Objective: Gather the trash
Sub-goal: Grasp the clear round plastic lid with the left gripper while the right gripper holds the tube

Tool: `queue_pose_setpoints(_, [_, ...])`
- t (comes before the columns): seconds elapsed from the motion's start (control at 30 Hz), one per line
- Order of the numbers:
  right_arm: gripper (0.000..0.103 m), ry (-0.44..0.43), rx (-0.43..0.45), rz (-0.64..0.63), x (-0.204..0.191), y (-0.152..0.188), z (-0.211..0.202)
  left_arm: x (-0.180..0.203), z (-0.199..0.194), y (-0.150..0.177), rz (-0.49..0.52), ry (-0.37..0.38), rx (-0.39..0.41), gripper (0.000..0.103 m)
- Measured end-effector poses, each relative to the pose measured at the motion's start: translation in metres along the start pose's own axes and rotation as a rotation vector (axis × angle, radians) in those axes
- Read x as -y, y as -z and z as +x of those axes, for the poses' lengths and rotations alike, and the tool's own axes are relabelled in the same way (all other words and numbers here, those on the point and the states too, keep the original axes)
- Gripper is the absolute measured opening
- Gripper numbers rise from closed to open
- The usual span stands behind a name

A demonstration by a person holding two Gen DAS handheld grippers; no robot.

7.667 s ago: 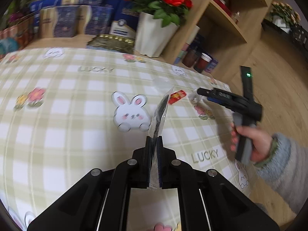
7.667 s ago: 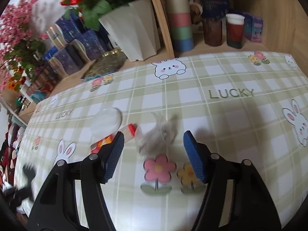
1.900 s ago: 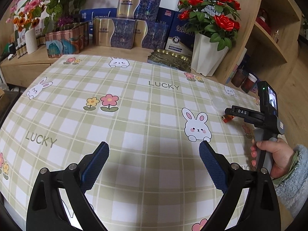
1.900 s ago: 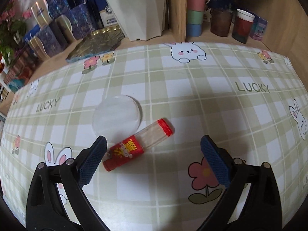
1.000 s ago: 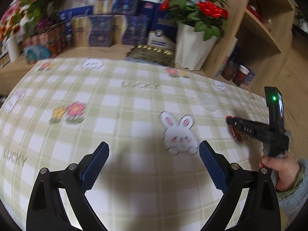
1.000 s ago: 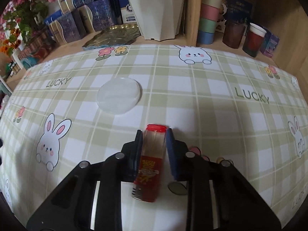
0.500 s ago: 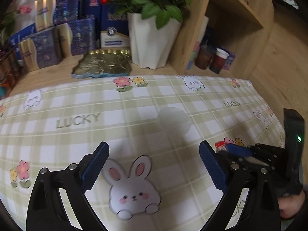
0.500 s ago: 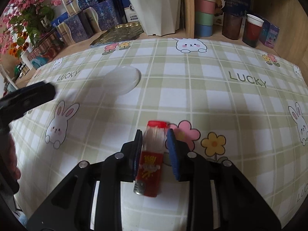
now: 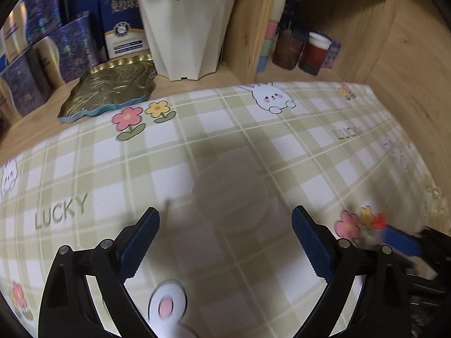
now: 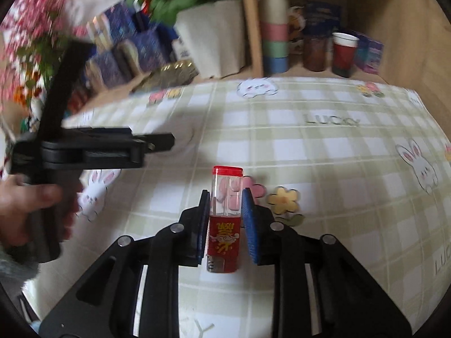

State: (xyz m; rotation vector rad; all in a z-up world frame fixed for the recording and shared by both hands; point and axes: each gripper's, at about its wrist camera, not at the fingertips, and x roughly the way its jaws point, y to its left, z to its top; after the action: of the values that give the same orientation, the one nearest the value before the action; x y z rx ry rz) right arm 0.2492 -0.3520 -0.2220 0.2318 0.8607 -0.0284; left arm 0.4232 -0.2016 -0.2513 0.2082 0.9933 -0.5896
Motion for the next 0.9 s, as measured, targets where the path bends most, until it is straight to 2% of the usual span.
queue_pose_setpoints(0.2, [0.025,-0.026,0.025,0.086,0.02,0.005,-0.022,0.01,0.026,-0.015,0.046,-0.079,-0.046,0.092])
queue_pose_setpoints(0.23, [0.025,-0.027,0.029,0.094,0.02,0.006,-0.025,0.011,0.027,-0.016,0.051,-0.092,-0.048,0.088])
queue_pose_setpoints(0.3, [0.024,-0.03,0.034,0.111,0.023,0.01,-0.032,0.015,0.022,-0.015,0.065,-0.098,-0.025,0.064])
queue_pose_setpoints(0.5, [0.021,-0.063,0.032,0.154,0.027,0.019,-0.056,0.016,0.002,0.004,0.034,-0.029,-0.048,0.064])
queue_pose_setpoints(0.73, [0.021,-0.065,0.058,0.117,0.014,0.032,-0.094,0.022,-0.066,0.049,-0.001,0.014,-0.009,0.064])
queue_pose_setpoints(0.9, [0.021,-0.079,0.082,0.081,0.0,0.037,-0.128,0.027,-0.14,0.088,-0.06,0.037,0.067,0.064])
